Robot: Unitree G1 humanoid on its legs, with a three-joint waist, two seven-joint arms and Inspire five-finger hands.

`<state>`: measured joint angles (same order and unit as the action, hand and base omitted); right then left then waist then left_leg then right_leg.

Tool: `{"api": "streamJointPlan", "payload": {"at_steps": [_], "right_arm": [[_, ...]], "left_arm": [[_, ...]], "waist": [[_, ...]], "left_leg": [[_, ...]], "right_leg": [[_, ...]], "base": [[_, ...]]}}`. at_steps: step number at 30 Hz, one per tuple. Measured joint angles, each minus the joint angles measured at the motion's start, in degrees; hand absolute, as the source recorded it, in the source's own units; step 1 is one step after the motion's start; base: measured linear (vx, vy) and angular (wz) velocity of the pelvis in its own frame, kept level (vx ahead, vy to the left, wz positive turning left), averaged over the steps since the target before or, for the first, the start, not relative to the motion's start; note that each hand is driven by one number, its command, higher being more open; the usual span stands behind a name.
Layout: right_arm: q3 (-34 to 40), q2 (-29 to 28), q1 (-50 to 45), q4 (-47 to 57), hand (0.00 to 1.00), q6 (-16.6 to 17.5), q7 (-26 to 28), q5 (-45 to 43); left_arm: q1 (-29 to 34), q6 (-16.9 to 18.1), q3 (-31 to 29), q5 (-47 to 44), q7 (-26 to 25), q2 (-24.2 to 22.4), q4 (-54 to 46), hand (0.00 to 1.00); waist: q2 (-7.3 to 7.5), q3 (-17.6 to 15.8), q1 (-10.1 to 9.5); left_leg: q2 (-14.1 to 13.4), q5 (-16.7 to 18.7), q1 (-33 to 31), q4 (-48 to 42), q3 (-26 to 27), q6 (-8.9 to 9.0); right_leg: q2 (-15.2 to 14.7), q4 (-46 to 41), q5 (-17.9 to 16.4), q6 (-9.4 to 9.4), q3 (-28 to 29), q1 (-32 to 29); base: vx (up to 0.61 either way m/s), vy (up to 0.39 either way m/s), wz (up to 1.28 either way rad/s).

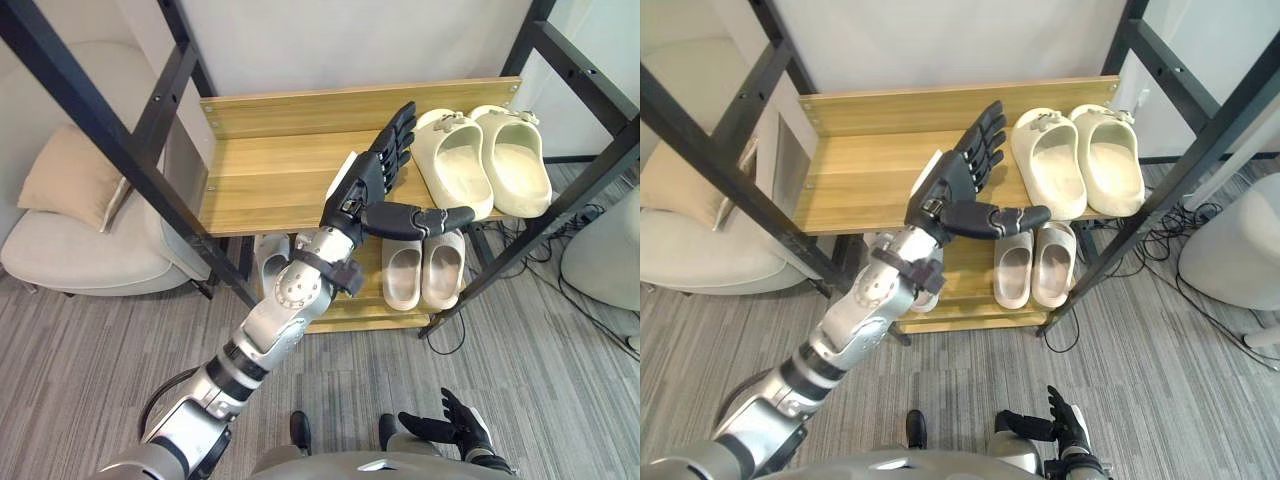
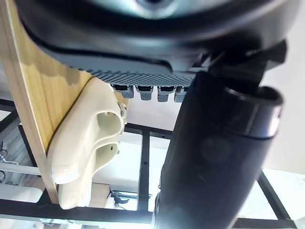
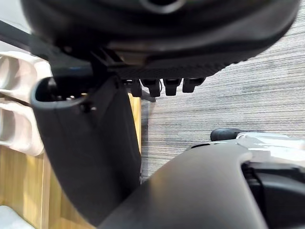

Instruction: Organize the slippers on the shoe rack

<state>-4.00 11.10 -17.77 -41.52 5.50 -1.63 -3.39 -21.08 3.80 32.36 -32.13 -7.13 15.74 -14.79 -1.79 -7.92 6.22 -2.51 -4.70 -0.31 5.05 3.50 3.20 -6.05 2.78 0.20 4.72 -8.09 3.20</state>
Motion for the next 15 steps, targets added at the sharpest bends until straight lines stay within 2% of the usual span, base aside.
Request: {"api": "streamJointPlan", "payload": {"at_steps": [8,12,15], "right_arm": [[-1.2,0.5,0.0,-1.4,1.00,0.1,0.4,0.0],[-2.3,0.8,0.3,-3.0,1.00,0.1,0.6,0.9],[-2.5,0.8,0.9,-4.1,1.00,0.1,0.8,1.5]], "left_arm": [[9.8,0.0,1.1,-7.5,2.9,3.4,-7.4,1.00],[18.0,-0.1,7.0,-10.2,6.4,5.3,-10.8,1.00],[24.4,-0.8,10.3,-10.2,8.8,5.3,-10.4,1.00]], "waist": [[-0.17,1.0,-1.38],[0.11,2.3,-2.93],[0.34,2.7,-2.98]], "left_leg": [[0.3,-0.2,-0.1,0.0,-2.6,-0.25],[0.4,-0.2,0.6,-0.1,-2.9,-0.25],[0.5,-0.2,1.8,0.0,-2.9,-0.25]], "right_leg": [[0.0,0.0,-0.7,-0.03,-2.6,1.3],[0.0,0.0,-0.9,-0.08,-3.1,2.4],[0.0,-0.4,-1.3,-0.14,-3.2,3.5]], "base": [[0.02,-0.004,0.17],[0.03,-0.001,0.08],[-0.01,0.001,0.00]]}}
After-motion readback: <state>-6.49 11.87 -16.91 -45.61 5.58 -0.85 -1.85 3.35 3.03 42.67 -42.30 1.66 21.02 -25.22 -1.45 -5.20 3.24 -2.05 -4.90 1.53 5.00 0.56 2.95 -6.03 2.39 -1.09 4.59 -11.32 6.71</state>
